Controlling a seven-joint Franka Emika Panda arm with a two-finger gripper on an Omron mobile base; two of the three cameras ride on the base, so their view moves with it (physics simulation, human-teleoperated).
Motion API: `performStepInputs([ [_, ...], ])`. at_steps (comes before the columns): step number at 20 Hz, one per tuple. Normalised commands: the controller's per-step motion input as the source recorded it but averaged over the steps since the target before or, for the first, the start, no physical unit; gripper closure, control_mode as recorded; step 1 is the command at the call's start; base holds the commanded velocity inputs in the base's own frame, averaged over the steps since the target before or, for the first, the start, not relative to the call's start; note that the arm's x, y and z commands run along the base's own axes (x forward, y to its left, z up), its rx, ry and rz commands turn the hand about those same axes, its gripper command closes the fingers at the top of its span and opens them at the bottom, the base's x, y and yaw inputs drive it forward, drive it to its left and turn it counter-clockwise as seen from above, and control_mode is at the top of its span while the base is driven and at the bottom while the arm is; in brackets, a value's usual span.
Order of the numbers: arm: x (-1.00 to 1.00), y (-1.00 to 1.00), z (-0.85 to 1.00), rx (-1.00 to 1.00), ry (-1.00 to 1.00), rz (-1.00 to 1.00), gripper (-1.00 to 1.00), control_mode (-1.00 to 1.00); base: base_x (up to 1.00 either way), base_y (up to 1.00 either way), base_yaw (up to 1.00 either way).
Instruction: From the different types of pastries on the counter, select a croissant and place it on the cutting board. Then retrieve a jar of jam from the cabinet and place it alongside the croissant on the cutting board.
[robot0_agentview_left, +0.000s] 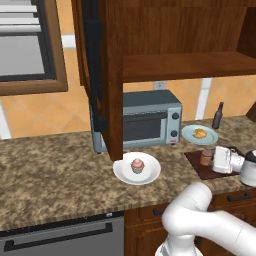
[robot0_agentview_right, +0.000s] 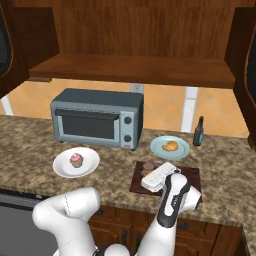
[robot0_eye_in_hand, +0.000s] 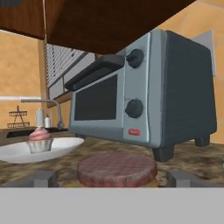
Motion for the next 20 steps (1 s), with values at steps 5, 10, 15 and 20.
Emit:
performStepInputs([
  [5, -0.33, -0.29, 0.11, 0.13, -0.04, 0.07, -1.00, -1.00, 0.00, 0.00, 0.00],
  [10, -0.11, -0.14, 0.27, 0.05, -0.03, 0.03, -1.00, -1.00, 0.00, 0.00, 0.00],
  [15, 0.00, -0.18, 0.22, -0.05, -0.07, 0.04, -1.00, -1.00, 0.00, 0.00, 0.00],
  [20, 0.00, -0.21, 0.19, -0.24, -0.15, 0.08, -1.00, -1.00, 0.00, 0.00, 0.00],
])
